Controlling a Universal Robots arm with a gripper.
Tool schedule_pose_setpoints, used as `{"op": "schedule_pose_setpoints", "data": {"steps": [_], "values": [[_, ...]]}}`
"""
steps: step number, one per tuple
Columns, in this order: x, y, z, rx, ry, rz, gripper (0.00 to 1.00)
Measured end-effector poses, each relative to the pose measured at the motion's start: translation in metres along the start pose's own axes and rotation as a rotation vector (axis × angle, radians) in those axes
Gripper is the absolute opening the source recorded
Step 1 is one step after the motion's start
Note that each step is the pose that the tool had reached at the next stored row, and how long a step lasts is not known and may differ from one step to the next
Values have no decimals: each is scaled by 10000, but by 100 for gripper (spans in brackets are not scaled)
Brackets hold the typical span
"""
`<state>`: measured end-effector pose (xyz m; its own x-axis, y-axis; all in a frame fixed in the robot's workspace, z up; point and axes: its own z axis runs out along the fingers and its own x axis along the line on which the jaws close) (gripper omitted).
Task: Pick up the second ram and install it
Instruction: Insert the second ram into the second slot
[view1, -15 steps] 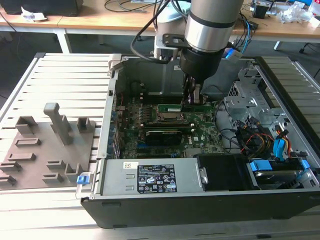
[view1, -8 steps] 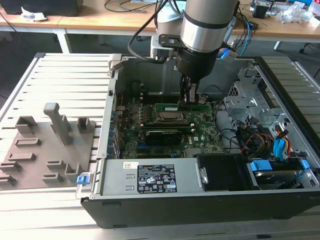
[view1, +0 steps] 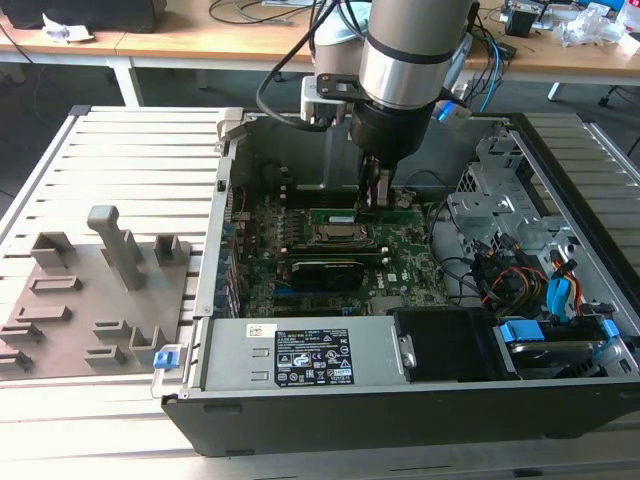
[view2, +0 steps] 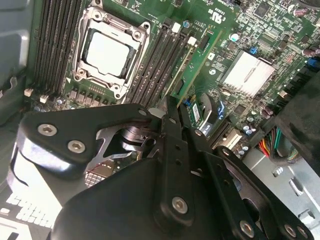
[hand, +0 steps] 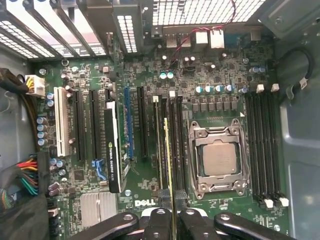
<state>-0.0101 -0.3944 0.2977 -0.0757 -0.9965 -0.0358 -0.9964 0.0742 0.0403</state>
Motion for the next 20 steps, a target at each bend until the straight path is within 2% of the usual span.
{"op": "schedule_pose_setpoints", "data": {"steps": [11,20], "values": [[4,-5,116,0,-1,0,14],[9,-10,246,1,0,0,14]]}}
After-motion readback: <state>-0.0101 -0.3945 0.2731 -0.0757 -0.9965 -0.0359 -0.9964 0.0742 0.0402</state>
